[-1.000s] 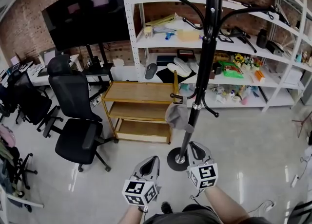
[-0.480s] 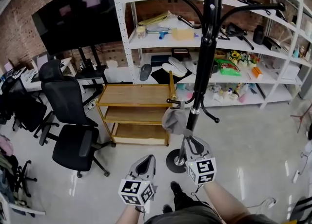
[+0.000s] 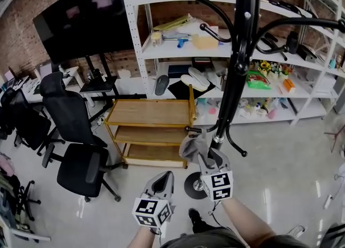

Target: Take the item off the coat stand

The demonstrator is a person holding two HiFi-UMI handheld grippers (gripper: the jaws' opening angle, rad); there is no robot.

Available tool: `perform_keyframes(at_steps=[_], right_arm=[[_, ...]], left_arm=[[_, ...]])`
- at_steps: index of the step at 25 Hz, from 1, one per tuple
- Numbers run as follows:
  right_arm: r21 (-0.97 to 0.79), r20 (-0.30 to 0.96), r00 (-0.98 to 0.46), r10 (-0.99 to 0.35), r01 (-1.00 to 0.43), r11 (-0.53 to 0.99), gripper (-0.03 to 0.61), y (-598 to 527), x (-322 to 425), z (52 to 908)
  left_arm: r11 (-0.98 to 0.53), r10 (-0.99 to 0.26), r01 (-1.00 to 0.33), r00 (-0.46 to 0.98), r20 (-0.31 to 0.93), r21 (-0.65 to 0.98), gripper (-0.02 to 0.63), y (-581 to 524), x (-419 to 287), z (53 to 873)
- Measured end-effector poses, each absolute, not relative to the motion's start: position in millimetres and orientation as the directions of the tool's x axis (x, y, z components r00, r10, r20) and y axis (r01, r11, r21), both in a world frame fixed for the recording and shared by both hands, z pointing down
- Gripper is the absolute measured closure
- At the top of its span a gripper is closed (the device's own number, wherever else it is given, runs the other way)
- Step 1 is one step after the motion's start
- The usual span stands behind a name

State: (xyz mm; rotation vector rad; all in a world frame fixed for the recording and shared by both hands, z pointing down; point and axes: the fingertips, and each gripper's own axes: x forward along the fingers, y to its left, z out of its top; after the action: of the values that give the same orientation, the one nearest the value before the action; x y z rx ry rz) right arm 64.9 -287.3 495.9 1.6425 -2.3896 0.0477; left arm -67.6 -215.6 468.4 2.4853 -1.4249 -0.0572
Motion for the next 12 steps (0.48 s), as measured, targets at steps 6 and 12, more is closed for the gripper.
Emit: perform_keyframes(at_steps=[6,12], right_arm=[[0.109,0.238,-0.336,-0.911,-0.923,0.369,0.426,-314.0,66.8,501.9],[0.09,0.216,-0.377,-0.901,-0.911,0.403,0.429,-326.3,60.2,497.4]], left_arm=[[-0.48,-0.849,-0.837,0.518,0.1,0.264,0.606,-242.1,-61.6,469.7],[-0.479,-0.849,-0.836,0.519,0.1,0.268,0.606,-260.8,-61.0,470.0]])
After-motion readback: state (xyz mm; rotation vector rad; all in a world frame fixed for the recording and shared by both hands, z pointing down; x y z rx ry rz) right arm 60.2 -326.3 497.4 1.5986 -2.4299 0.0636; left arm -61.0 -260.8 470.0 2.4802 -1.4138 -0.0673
